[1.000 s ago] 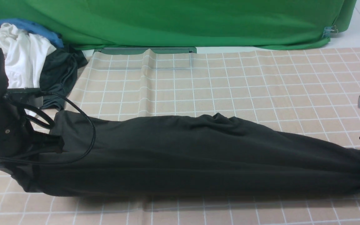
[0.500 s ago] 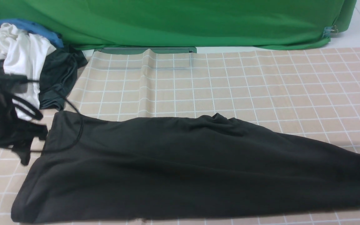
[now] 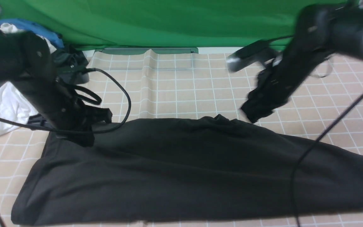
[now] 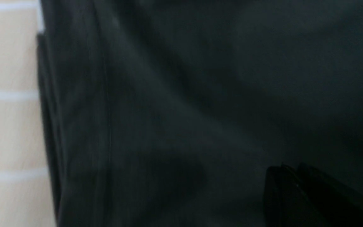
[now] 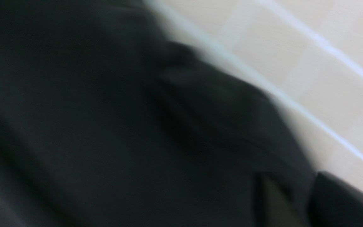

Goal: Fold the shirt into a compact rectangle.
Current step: 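Pull the folded dark garment lengthwise by its ends to straighten it flat on the table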

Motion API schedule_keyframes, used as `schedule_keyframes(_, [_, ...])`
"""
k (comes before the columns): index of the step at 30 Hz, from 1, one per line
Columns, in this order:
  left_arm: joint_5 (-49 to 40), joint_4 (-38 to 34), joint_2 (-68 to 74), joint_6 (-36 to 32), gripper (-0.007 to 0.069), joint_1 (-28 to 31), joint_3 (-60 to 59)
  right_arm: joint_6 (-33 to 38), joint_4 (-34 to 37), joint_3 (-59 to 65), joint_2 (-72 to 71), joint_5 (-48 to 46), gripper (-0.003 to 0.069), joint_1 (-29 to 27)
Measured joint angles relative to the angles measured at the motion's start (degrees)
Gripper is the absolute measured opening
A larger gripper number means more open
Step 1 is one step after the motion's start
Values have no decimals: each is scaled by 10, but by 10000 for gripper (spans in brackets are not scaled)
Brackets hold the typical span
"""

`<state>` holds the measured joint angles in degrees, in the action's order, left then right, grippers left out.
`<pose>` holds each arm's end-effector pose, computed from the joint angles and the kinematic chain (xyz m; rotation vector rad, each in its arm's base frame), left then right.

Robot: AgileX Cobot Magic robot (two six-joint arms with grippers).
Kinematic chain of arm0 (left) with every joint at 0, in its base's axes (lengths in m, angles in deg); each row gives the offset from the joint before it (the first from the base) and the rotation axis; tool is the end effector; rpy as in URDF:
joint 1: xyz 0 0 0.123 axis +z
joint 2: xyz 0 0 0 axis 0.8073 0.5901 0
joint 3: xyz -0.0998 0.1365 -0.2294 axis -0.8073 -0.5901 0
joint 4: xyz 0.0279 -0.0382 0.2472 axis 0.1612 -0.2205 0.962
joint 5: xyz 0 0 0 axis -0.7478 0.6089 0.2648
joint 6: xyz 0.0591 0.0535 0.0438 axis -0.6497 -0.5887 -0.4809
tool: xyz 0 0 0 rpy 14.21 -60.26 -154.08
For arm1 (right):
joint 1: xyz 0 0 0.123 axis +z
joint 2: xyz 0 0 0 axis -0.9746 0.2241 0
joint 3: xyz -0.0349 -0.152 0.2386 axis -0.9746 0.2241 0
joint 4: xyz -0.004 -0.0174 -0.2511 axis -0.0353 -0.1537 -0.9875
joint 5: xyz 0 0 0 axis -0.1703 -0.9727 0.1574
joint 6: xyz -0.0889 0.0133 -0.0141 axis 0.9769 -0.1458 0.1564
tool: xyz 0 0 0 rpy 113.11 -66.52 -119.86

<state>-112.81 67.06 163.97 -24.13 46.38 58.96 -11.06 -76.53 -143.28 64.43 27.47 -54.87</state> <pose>0.3382 -0.0548 0.1917 0.0212 2.9639 -0.2051 0.3816 0.1698 0.2146 -0.9014 2.6956 0.2396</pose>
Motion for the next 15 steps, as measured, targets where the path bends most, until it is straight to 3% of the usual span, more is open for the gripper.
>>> schedule_keyframes(3, [25,24,33,22,15,7,2,-1,3,-4,23,17,47,28])
schedule_keyframes(8, [29,60,59,71,15,34,3,-6,5,-5,54,38,38,39])
schedule_keyframes(15, [30,68,60,79,16,56,3,-34,5,-5,82,149,42,31])
